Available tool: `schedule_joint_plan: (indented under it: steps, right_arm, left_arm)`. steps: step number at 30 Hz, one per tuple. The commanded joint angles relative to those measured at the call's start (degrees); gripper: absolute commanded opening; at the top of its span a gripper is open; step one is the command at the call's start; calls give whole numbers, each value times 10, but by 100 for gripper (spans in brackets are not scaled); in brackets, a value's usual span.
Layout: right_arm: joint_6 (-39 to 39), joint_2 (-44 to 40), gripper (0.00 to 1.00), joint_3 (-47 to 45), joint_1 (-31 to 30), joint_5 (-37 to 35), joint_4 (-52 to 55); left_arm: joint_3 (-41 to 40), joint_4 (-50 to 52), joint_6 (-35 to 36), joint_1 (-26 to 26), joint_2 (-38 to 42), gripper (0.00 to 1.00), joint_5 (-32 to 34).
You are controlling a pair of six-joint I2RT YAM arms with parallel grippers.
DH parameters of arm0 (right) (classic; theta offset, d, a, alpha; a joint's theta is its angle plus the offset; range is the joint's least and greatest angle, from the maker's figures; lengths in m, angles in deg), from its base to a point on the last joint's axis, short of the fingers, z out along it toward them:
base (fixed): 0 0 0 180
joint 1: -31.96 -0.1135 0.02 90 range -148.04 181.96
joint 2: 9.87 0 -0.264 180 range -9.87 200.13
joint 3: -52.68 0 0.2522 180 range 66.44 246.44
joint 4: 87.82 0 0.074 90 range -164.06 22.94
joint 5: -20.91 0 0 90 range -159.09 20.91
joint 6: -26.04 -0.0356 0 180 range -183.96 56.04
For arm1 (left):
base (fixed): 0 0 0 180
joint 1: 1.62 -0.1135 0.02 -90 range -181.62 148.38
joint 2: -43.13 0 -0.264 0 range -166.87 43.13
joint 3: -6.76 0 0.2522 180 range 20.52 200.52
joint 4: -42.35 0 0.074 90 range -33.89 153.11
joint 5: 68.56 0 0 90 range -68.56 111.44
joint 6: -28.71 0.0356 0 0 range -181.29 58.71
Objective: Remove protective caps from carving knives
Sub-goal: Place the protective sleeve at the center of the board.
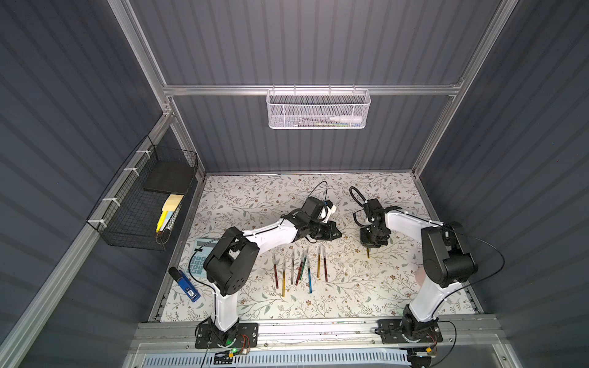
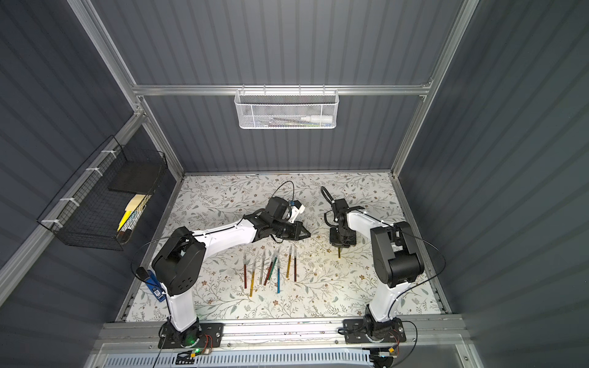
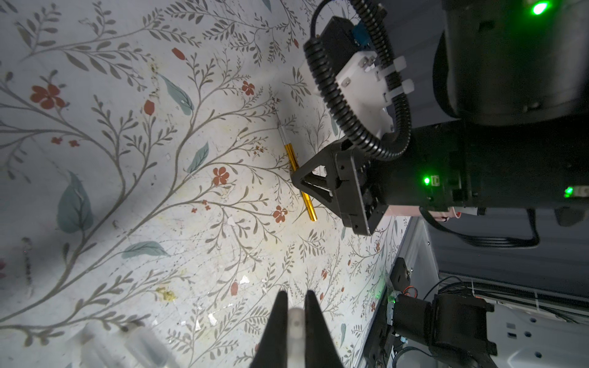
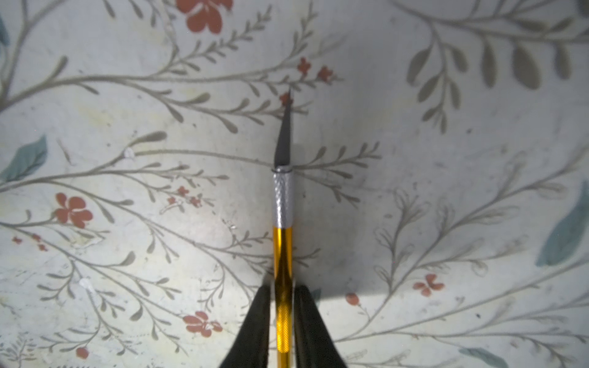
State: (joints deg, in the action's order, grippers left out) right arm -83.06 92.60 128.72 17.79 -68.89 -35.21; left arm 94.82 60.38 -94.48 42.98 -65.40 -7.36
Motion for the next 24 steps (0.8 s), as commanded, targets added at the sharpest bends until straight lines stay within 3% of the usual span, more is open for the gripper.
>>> schedule_joint_plan:
  steps: [1, 24]
  right_arm:
    - [0, 8, 21, 10, 2, -6, 14]
    - [-7, 32, 16, 28, 2, -31, 33]
  left_arm:
    - [12, 2, 2, 2, -15, 2, 6]
    - [22, 11, 5, 2, -15, 2, 7]
